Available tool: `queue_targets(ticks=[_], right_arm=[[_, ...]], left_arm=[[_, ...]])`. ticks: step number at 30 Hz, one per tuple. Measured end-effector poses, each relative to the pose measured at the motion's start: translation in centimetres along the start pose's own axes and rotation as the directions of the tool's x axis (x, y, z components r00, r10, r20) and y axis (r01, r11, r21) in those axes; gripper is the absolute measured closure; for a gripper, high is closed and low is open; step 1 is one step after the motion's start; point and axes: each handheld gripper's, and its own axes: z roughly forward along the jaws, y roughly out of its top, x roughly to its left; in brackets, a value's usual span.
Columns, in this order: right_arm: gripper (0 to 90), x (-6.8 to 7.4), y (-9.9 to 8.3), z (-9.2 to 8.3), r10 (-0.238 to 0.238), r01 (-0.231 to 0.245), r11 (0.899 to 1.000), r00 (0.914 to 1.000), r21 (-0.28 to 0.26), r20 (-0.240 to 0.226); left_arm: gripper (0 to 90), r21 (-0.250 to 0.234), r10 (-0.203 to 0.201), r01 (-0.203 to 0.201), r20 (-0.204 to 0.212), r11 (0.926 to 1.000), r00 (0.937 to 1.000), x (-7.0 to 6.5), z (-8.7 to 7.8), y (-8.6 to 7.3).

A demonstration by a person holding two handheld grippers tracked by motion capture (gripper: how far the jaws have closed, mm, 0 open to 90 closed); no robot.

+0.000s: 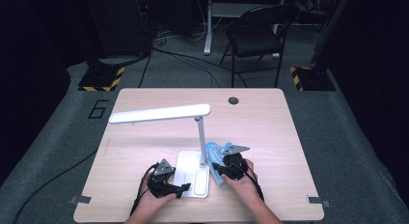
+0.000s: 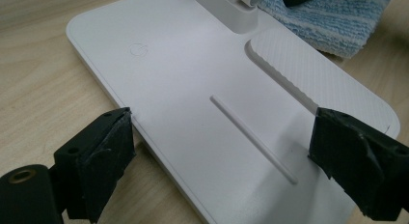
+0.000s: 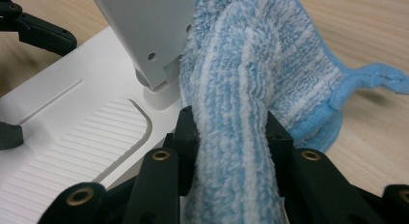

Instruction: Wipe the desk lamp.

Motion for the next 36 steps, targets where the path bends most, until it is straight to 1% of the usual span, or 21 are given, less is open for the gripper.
queue_targets(ticks=[1, 2, 5, 6, 8, 9, 10, 11, 15, 16, 17, 18, 23, 25, 26, 28, 32, 33, 34, 35, 36], right_arm=[[66.8, 0.1, 0.0, 0.0, 0.015, -0.015, 1.000, 0.9999, -0.006, 0.004], [66.7, 0.1, -0.1, -0.2, 0.013, -0.013, 1.000, 0.9999, -0.003, 0.010], [66.5, -0.1, -0.1, -0.6, 0.003, -0.003, 1.000, 0.9999, -0.017, 0.015], [66.5, 0.0, -0.1, -0.7, 0.021, -0.021, 0.999, 0.9994, -0.030, 0.026], [66.4, -0.2, -0.3, -1.1, 0.009, -0.008, 1.000, 0.9996, -0.026, 0.027], [66.3, -0.2, -0.3, -1.2, 0.011, -0.010, 0.999, 0.9994, -0.033, 0.031], [66.3, -0.3, -0.3, -1.4, 0.015, -0.014, 0.999, 0.9994, -0.031, 0.031], [66.3, -0.3, -0.4, -1.6, 0.026, -0.024, 0.999, 0.9990, -0.038, 0.036], [66.2, -0.8, -0.4, -2.3, 0.019, -0.016, 0.998, 0.9989, -0.059, 0.042], [66.1, -0.7, -0.5, -2.5, 0.037, -0.034, 0.997, 0.9985, -0.062, 0.040], [66.2, -0.8, -0.5, -2.6, 0.035, -0.033, 0.997, 0.9986, -0.068, 0.040], [66.1, -0.9, -0.5, -2.7, 0.031, -0.028, 0.997, 0.9988, -0.072, 0.037], [66.0, -0.5, -0.6, -2.8, 0.038, -0.035, 0.997, 0.9986, -0.069, 0.037], [65.9, -0.5, -0.6, -2.8, 0.027, -0.024, 0.998, 0.9990, -0.065, 0.036], [65.9, -0.4, -0.6, -2.8, 0.028, -0.026, 0.998, 0.9991, -0.063, 0.030], [65.9, -0.3, -0.7, -2.7, 0.018, -0.017, 0.998, 0.9994, -0.062, 0.029], [65.8, 0.1, -0.9, -2.7, 0.017, -0.016, 0.998, 0.9995, -0.057, 0.026], [65.7, 0.2, -0.9, -2.7, 0.030, -0.029, 0.998, 0.9993, -0.059, 0.024], [65.7, 0.1, -0.9, -2.7, 0.019, -0.018, 0.998, 0.9995, -0.056, 0.025], [65.7, 0.0, -1.0, -2.8, 0.009, -0.007, 0.998, 0.9997, -0.055, 0.023], [65.7, 0.2, -1.0, -2.8, 0.028, -0.026, 0.998, 0.9993, -0.060, 0.023]], left_arm=[[8.8, 0.000, 0.000, 0.000, 0.000, 1.0000, 1.0000, 0.0, 0.0, 0.0], [8.9, -0.004, -0.012, 0.012, -0.002, 0.9999, 0.9999, 0.0, 0.0, 0.0], [9.1, -0.005, -0.015, 0.015, -0.004, 0.9999, 0.9999, 0.0, 0.0, 0.0], [9.7, -0.004, -0.019, 0.019, -0.001, 0.9998, 0.9998, 0.0, 0.0, 0.0], [14.6, -0.008, -0.012, 0.012, -0.021, 0.9999, 0.9997, 0.1, -0.3, 0.1], [16.0, -0.007, 0.005, -0.005, -0.032, 1.0000, 0.9995, 0.2, -0.5, 0.2], [16.0, -0.019, -0.007, 0.006, -0.036, 0.9998, 0.9993, 0.1, -0.6, 0.3], [16.0, -0.028, 0.002, -0.003, -0.037, 0.9996, 0.9993, 0.2, -0.8, 0.5], [16.0, -0.059, -0.020, 0.019, -0.016, 0.9981, 0.9997, 0.0, -1.1, 0.9], [16.1, -0.059, -0.013, 0.012, -0.008, 0.9982, 0.9999, 0.0, -1.1, 0.9], [16.0, -0.062, -0.026, 0.026, 0.000, 0.9977, 0.9997, -0.4, -1.0, 1.0], [16.0, -0.056, -0.006, 0.006, 0.000, 0.9984, 1.0000, -0.5, -0.8, 1.0], [16.0, -0.033, 0.001, -0.001, 0.020, 0.9994, 0.9998, -1.4, 0.1, 1.0], [15.5, -0.038, 0.011, -0.010, 0.018, 0.9992, 0.9998, -1.8, 0.3, 1.1], [15.6, -0.036, 0.035, -0.035, 0.014, 0.9987, 0.9993, -1.8, 0.4, 1.2], [15.5, -0.039, 0.027, -0.026, 0.019, 0.9989, 0.9994, -2.2, 0.6, 1.1], [15.4, -0.036, 0.061, -0.060, 0.015, 0.9976, 0.9980, -2.6, 0.7, 1.1], [15.4, -0.036, 0.065, -0.065, 0.015, 0.9973, 0.9978, -2.8, 0.8, 1.1], [15.4, -0.028, 0.081, -0.080, 0.021, 0.9964, 0.9965, -2.9, 0.8, 1.1], [15.4, -0.029, 0.079, -0.078, 0.024, 0.9965, 0.9966, -3.1, 0.8, 1.1], [15.3, -0.032, 0.092, -0.092, 0.015, 0.9952, 0.9956, -3.3, 0.9, 1.1]])
